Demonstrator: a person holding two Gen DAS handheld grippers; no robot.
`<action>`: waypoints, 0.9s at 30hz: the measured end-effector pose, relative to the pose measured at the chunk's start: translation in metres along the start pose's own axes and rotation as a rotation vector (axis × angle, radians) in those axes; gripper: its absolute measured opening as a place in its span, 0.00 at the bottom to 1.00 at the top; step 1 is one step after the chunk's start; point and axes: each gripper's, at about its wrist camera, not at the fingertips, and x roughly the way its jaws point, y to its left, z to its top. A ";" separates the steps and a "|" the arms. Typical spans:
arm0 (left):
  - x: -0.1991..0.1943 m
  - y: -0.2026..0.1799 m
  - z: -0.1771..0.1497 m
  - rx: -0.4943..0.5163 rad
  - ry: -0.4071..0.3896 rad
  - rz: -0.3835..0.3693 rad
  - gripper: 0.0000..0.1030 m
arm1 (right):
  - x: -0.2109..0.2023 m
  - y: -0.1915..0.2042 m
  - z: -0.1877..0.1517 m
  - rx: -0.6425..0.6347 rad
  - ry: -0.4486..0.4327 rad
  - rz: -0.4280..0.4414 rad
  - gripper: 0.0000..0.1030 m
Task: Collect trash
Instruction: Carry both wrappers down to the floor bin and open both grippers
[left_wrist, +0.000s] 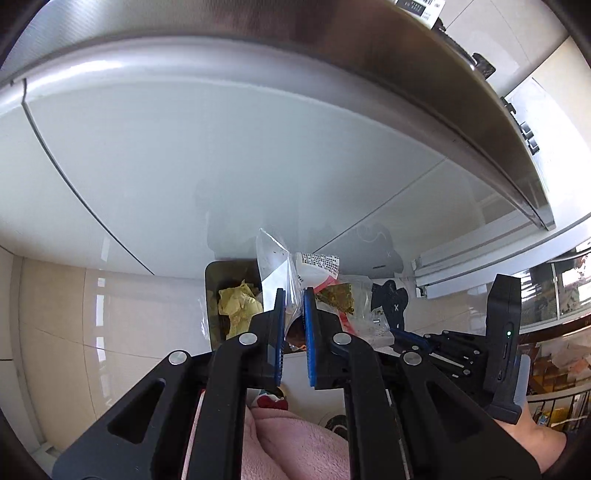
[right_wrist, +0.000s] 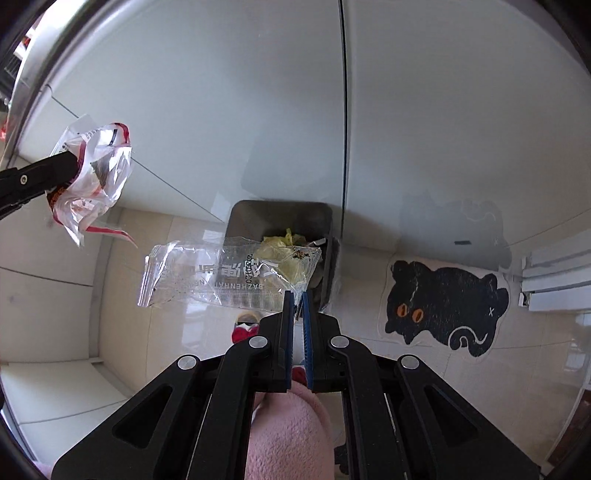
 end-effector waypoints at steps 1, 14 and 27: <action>0.011 0.002 0.001 0.002 0.006 0.004 0.08 | 0.010 0.000 -0.001 -0.001 0.005 -0.001 0.06; 0.116 0.042 -0.018 -0.061 0.098 -0.004 0.08 | 0.106 0.006 0.004 -0.001 0.059 0.057 0.07; 0.127 0.048 -0.005 -0.085 0.126 -0.019 0.29 | 0.117 0.002 0.013 0.042 0.040 0.140 0.63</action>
